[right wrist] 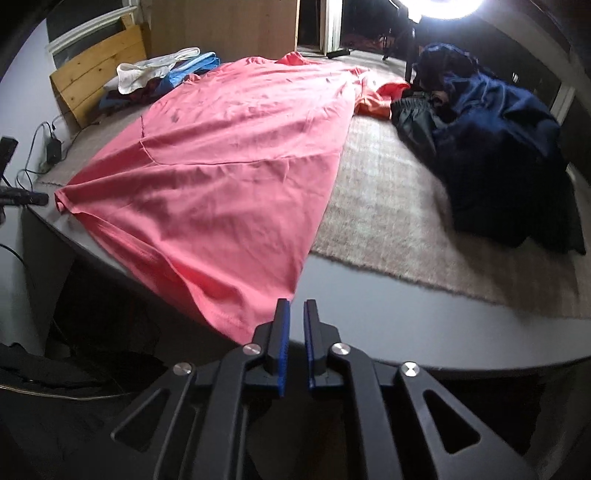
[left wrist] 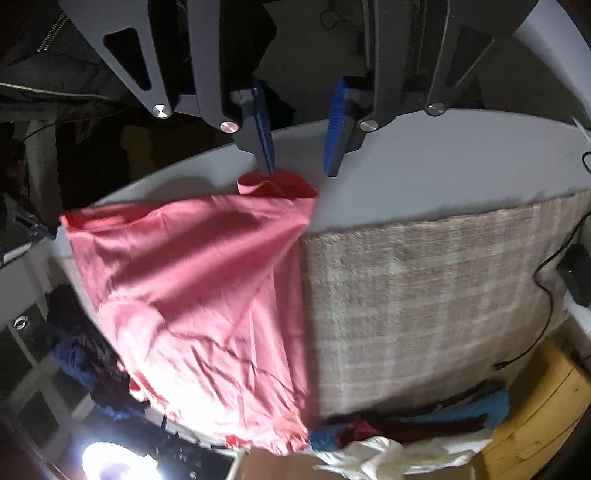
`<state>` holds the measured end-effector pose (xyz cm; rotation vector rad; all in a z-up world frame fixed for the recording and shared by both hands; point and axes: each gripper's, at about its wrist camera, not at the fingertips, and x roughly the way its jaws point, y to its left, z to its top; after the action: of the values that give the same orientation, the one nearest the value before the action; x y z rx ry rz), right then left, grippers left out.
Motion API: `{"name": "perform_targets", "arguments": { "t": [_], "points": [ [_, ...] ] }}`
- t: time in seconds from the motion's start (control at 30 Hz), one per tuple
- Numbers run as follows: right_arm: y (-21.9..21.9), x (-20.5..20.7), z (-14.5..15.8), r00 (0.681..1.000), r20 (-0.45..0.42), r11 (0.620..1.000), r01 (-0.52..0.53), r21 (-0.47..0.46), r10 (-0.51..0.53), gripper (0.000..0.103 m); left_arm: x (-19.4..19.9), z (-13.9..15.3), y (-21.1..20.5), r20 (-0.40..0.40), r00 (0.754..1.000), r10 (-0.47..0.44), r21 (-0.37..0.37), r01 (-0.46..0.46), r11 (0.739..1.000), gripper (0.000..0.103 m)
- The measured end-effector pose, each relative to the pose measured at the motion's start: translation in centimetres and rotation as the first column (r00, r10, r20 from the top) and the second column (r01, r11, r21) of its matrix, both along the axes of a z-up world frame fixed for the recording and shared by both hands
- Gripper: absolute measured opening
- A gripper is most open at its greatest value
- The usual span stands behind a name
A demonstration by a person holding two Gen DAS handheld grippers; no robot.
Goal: Fold clothes
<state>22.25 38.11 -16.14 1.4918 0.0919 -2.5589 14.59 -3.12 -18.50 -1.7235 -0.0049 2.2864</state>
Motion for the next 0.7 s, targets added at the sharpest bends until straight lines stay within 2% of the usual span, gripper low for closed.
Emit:
{"name": "perform_targets", "arguments": {
  "t": [0.17, 0.3, 0.33, 0.37, 0.4, 0.53, 0.7],
  "points": [
    [-0.3, 0.8, -0.1, 1.0, 0.005, 1.0, -0.01, -0.021, 0.01, 0.018, -1.4, -1.3, -0.3, 0.005, 0.999, 0.047, 0.001, -0.047, 0.999, 0.027],
    [-0.2, 1.0, -0.2, 1.0, 0.01, 0.999, -0.001, -0.034, 0.001, 0.018, -2.0, -1.4, 0.2, -0.01, 1.0, 0.009, -0.002, -0.009, 1.0, 0.024],
    [-0.1, 1.1, -0.3, 1.0, 0.011, 0.999, 0.001, -0.041, -0.001, 0.019, -2.1, -1.4, 0.5, -0.012, 1.0, -0.005, -0.001, 0.005, 1.0, 0.021],
    [0.0, 1.1, -0.3, 1.0, 0.012, 0.999, 0.003, -0.048, -0.003, 0.019, -2.1, -1.3, 0.9, -0.009, 1.0, -0.019, 0.01, 0.019, 1.0, 0.006],
    [0.0, 1.2, -0.3, 1.0, 0.009, 0.999, 0.006, -0.052, -0.005, 0.018, -2.1, -1.3, 1.2, -0.005, 0.999, -0.033, 0.021, 0.033, 0.999, 0.002],
    [0.5, 1.5, -0.2, 1.0, -0.008, 0.997, 0.02, -0.077, -0.021, 0.019, -1.6, 1.2, 2.4, -0.074, 0.995, -0.072, 0.022, 0.074, 0.997, 0.001],
    [0.8, 1.5, -0.9, 1.0, 0.008, 0.993, 0.015, -0.12, -0.014, 0.019, -1.8, 4.1, 1.8, -0.102, 0.992, -0.068, -0.018, 0.067, 0.998, 0.001]
  ]
}}
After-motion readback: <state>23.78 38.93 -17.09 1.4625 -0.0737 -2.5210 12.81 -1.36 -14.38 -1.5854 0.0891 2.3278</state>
